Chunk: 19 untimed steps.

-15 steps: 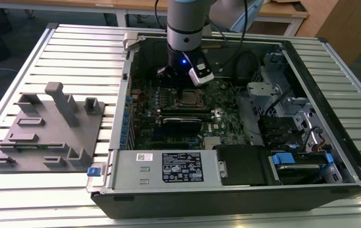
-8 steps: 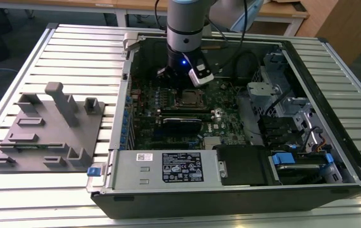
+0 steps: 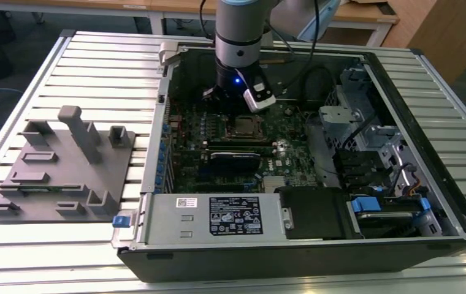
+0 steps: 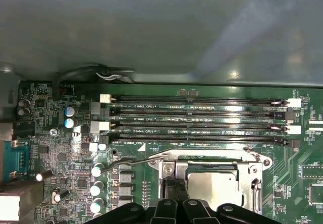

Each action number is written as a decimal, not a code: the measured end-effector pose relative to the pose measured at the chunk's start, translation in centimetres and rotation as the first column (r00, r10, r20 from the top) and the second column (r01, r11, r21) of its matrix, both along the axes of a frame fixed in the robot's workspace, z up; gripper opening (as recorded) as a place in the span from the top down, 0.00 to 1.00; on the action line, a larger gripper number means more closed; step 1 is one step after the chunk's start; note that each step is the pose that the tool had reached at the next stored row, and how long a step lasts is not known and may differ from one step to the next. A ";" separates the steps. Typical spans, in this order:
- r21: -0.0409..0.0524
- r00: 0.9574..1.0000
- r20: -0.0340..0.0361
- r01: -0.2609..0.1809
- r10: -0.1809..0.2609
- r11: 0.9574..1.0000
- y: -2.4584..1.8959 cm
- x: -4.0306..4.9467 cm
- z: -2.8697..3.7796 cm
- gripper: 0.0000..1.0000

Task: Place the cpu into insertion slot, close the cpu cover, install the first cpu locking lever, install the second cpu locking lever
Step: 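Close the cpu cover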

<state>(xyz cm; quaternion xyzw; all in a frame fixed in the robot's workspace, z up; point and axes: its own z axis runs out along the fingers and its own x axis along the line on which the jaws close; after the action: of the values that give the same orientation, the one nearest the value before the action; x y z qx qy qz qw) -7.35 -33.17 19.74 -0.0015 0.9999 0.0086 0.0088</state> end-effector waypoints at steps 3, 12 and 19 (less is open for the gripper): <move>0.002 1.000 0.001 0.000 0.000 1.000 0.03 0.02 0.17 0.90; 0.000 1.000 0.000 0.000 0.000 1.000 0.00 0.00 1.42 0.90; 0.000 1.000 0.000 0.000 0.000 1.000 0.00 0.09 1.45 0.90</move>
<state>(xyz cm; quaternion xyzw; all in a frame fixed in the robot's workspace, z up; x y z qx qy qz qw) -7.26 -33.17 21.18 -0.0015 0.9999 0.0087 0.0089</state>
